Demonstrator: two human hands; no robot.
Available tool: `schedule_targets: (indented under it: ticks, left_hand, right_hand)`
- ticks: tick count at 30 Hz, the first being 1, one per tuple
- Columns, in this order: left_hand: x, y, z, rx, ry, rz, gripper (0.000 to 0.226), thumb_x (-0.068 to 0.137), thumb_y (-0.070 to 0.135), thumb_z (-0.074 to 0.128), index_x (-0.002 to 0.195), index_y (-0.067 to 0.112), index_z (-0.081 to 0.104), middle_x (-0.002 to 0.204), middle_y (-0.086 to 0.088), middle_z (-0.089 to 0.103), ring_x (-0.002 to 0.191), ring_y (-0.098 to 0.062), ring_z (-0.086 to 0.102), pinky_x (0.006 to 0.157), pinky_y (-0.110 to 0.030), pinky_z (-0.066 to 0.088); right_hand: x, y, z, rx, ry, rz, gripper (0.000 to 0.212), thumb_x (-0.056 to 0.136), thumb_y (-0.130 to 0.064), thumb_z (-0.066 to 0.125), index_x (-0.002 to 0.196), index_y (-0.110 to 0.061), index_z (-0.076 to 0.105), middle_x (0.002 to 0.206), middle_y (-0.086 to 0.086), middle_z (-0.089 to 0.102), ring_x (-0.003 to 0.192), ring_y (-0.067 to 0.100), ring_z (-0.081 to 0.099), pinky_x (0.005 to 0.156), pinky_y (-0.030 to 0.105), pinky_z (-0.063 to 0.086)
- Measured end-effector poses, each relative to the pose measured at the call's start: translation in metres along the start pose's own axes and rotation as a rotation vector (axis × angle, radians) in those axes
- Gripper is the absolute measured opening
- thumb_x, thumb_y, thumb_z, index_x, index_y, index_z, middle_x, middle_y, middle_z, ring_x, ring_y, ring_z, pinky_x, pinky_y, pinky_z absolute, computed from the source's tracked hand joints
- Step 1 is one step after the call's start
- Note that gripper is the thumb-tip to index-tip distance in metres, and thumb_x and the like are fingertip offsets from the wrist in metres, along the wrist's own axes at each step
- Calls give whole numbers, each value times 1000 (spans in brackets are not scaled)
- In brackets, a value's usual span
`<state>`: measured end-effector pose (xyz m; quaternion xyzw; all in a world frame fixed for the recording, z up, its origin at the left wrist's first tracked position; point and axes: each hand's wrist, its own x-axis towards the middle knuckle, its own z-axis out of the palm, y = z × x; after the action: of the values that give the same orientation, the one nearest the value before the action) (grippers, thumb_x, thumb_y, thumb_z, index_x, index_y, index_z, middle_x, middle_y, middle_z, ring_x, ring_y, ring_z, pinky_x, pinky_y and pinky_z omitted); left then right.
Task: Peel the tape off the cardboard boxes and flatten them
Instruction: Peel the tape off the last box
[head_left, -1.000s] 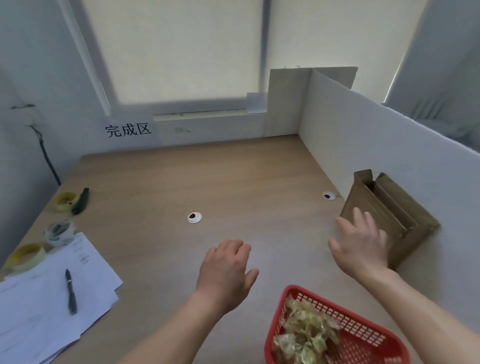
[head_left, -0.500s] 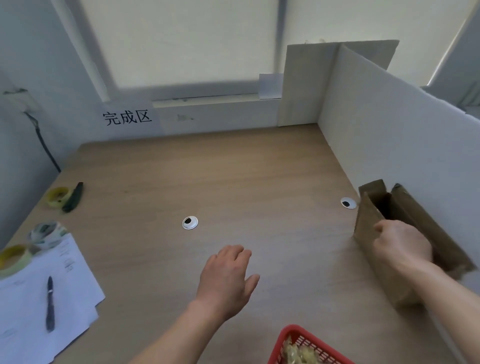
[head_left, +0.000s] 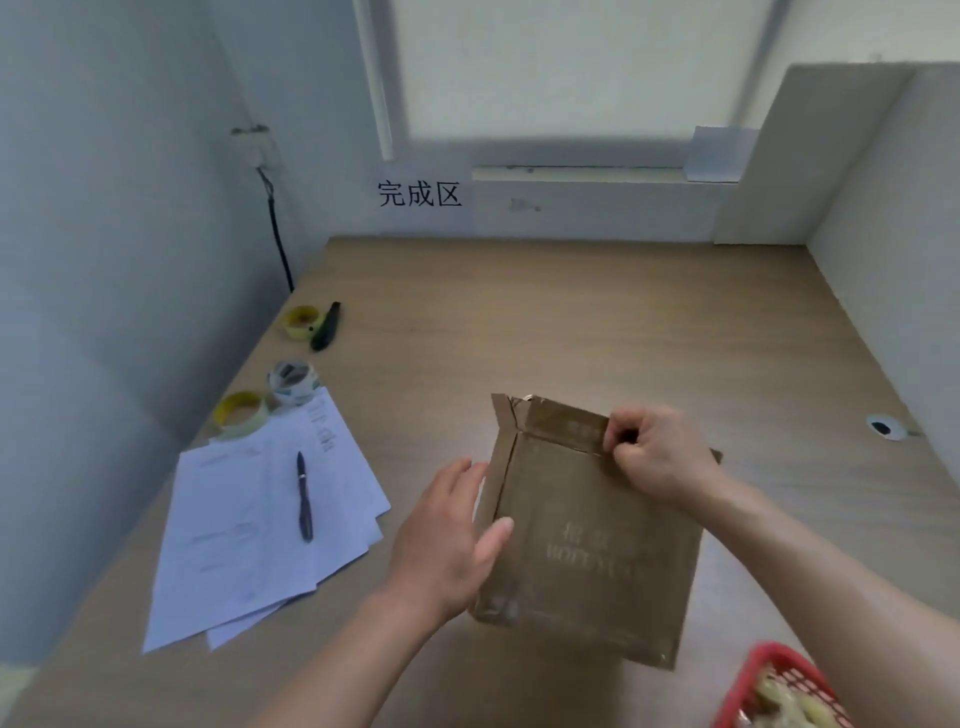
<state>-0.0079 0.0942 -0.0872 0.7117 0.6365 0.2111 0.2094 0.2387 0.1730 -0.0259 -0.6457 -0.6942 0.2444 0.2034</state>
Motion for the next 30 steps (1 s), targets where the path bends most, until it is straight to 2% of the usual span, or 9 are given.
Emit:
schedule_targets:
  ticks: [2, 4, 8, 12, 15, 19, 21, 25, 30]
  left_hand:
    - [-21, -30, -8, -27, -53, -79, 60, 94, 49, 55, 148, 30, 37, 148, 12, 40, 132, -7, 40, 106, -23, 35]
    - [-39, -58, -12, -26, -113, -173, 55, 94, 45, 54, 145, 31, 39, 143, 11, 45, 128, -8, 44, 101, -25, 39]
    - [-70, -105, -8, -47, -201, -341, 52, 100, 34, 48, 150, 23, 37, 152, 4, 42, 138, -13, 39, 106, -23, 30]
    - [-82, -117, 0, -138, -295, -351, 43, 101, 21, 43, 144, 22, 49, 144, -2, 54, 129, -20, 50, 103, -22, 38]
    - [-81, -103, -7, -296, -337, -315, 54, 97, 7, 46, 149, 20, 43, 153, 2, 43, 140, -16, 39, 101, -11, 25]
    - [-65, -64, -43, -385, -229, -3, 64, 92, -3, 46, 149, 25, 41, 149, 9, 30, 144, -4, 24, 116, -11, 15]
    - [-49, -40, -63, -376, -166, 183, 57, 90, 4, 50, 143, 25, 51, 146, 8, 31, 142, 0, 22, 118, -14, 14]
    - [-23, -17, -62, -144, -211, 238, 49, 95, 32, 64, 142, 35, 52, 156, 10, 22, 148, -4, 6, 121, -29, 16]
    - [-6, -2, -28, 53, -225, 230, 49, 98, 54, 48, 146, 50, 40, 162, 14, 12, 149, -5, -9, 118, -38, 19]
  right_hand:
    - [0, -25, 37, -95, 31, -81, 29, 77, -3, 65, 79, -30, 73, 109, -8, 69, 107, 23, 59, 88, 30, 41]
    - [-8, -38, 73, -194, 93, -60, 31, 83, -10, 67, 109, -26, 73, 144, 0, 52, 132, 25, 45, 104, 35, 27]
    - [-48, -36, 125, -111, 178, 206, 48, 91, -28, 61, 139, -24, 53, 158, 10, 32, 142, 31, 33, 110, 46, 28]
    - [-100, -23, 161, -45, 22, 465, 55, 93, -45, 54, 141, -20, 43, 144, 8, 44, 129, 30, 46, 98, 43, 41]
    - [-117, -10, 172, 69, 24, 544, 57, 91, -44, 58, 142, -20, 47, 138, 7, 54, 126, 28, 52, 99, 39, 43]
    - [-104, 2, 159, 521, 146, 625, 42, 93, -33, 64, 133, -18, 60, 134, 5, 62, 117, 21, 58, 98, 36, 46]
    - [-92, -4, 150, 699, 99, 626, 21, 96, -31, 61, 111, -23, 72, 118, 2, 70, 105, 16, 65, 88, 33, 50]
    - [-80, -33, 139, 678, -84, 562, 42, 103, -41, 43, 85, -24, 77, 87, -6, 74, 80, 5, 67, 66, 26, 48]
    - [-94, -39, 111, 1024, 242, 478, 43, 104, -35, 45, 97, -5, 75, 94, 15, 75, 83, 24, 71, 70, 33, 53]
